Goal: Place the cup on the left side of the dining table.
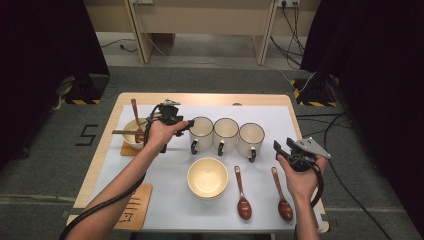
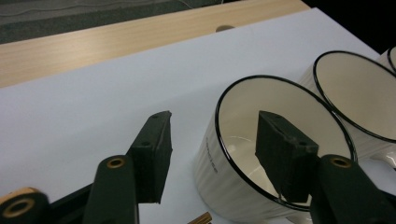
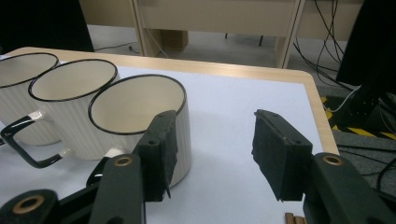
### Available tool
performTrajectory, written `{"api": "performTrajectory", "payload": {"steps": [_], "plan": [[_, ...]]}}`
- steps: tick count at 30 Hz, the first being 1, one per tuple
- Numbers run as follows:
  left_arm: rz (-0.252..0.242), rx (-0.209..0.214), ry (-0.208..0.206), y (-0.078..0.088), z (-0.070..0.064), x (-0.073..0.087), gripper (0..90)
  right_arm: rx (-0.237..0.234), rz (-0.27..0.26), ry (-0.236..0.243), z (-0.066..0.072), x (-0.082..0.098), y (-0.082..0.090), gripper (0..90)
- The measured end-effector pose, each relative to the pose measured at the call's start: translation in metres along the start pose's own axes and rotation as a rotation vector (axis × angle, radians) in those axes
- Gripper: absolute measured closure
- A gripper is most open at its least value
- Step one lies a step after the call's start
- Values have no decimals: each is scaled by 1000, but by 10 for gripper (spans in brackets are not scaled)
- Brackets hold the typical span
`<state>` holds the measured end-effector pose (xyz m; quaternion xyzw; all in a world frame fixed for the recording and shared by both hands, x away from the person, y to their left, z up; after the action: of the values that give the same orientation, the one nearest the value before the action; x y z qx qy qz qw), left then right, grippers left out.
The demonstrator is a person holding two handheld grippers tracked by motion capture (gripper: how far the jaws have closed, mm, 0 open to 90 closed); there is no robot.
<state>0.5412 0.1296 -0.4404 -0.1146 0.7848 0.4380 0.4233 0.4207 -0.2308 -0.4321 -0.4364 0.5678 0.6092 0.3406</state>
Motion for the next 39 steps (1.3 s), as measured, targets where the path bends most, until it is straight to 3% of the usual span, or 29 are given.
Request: {"api": "performTrajectory", "payload": {"steps": [14,24,34,39], "plan": [[103,-22,8,-24,0,0,593,-10,4,2,0,1,-1,497],[162,-39,-15,-37,-1,-3,728,-20,11,4,2,1,-1,499],[220,-91,-71,-37,-5,-5,787,-18,1,-4,-2,-1,1,499],[212,-88,-61,-33,-3,-4,798,-22,5,1,0,0,-1,499]]}}
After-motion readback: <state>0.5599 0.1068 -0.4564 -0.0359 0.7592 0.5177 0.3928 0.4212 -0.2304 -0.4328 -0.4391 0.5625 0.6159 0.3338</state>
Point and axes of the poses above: each handheld gripper's, and its own axes: y roughly backward along the jaws, x roughly out of its underside, z roughly to its left, the point moved 5 cm from there along -y, roughly forward along the jaws, and after that the axes turned 7 degrees about x, right-handed, at the moved point
